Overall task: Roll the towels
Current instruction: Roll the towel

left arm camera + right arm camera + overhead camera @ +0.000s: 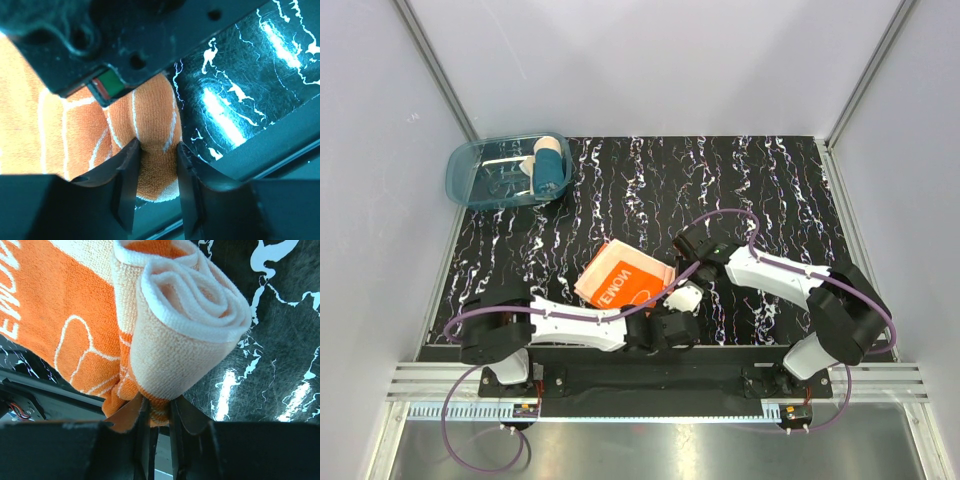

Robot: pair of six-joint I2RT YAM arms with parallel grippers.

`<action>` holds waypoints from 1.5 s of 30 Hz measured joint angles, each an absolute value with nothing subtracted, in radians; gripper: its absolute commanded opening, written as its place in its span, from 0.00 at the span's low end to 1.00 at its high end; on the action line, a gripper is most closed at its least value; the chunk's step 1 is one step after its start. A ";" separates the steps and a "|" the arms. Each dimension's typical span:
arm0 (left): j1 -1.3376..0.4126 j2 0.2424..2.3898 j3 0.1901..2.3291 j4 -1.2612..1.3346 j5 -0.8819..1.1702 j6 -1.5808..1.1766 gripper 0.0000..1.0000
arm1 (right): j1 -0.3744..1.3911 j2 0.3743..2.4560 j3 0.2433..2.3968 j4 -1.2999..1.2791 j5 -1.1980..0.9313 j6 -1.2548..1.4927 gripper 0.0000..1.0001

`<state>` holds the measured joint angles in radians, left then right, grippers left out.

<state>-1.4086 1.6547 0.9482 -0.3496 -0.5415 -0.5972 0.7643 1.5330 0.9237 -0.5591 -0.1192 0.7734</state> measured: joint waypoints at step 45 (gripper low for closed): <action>-0.738 1.550 0.340 0.706 0.599 -1.010 0.00 | 0.491 1.099 0.707 -0.434 -0.315 0.717 0.88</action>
<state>-0.7380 1.5497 0.3397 0.7055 0.5987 -1.0096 0.4908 1.0992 0.7074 -0.4335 -0.3149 0.7174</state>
